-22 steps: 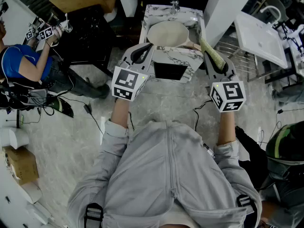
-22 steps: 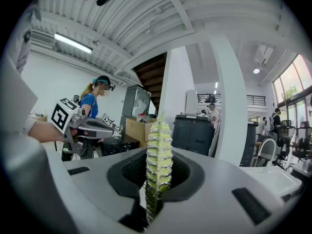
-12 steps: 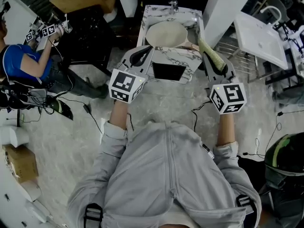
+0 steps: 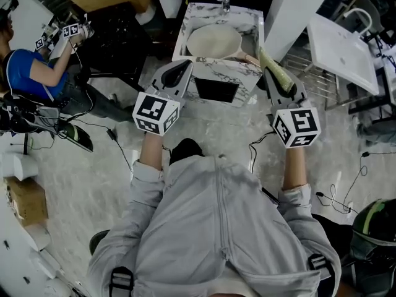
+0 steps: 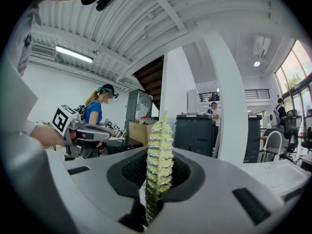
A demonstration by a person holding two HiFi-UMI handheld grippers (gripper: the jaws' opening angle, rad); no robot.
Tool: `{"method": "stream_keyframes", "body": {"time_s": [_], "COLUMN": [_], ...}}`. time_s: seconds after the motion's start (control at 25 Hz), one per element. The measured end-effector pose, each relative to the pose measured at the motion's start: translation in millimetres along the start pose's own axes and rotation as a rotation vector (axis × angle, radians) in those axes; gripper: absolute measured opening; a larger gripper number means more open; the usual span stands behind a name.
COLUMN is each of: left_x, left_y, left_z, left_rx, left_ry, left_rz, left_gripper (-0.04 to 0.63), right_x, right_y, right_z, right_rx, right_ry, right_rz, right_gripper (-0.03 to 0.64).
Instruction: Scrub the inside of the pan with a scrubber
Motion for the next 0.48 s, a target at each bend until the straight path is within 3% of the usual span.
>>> {"method": "stream_keyframes", "body": {"time_s": [0.24, 0.48], "left_x": [-5.2, 25.9], "left_y": [-5.0, -14.6], "left_z": [25.4, 72.2], "left_rx": [0.016, 0.011], "left_ry": [0.011, 0.000], "left_rz": [0.029, 0.070], "left_gripper": [0.023, 0.023], "right_x": [-24.8, -48.8], "right_y": [-8.2, -8.7], "right_z": [9.2, 56.6], "right_rx": [-0.001, 0.020], "right_ry": [0.016, 0.019], "right_rz": [0.015, 0.002], "right_gripper": [0.081, 0.081]}}
Point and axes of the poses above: the fingertips, and each gripper's own axes: z forward along the fingers, x to its left, y out of its top, the point moved 8 cm from there along -z, backward along the fingers, and after that the axes turned 14 degrees about y, right-handed, at the moved point
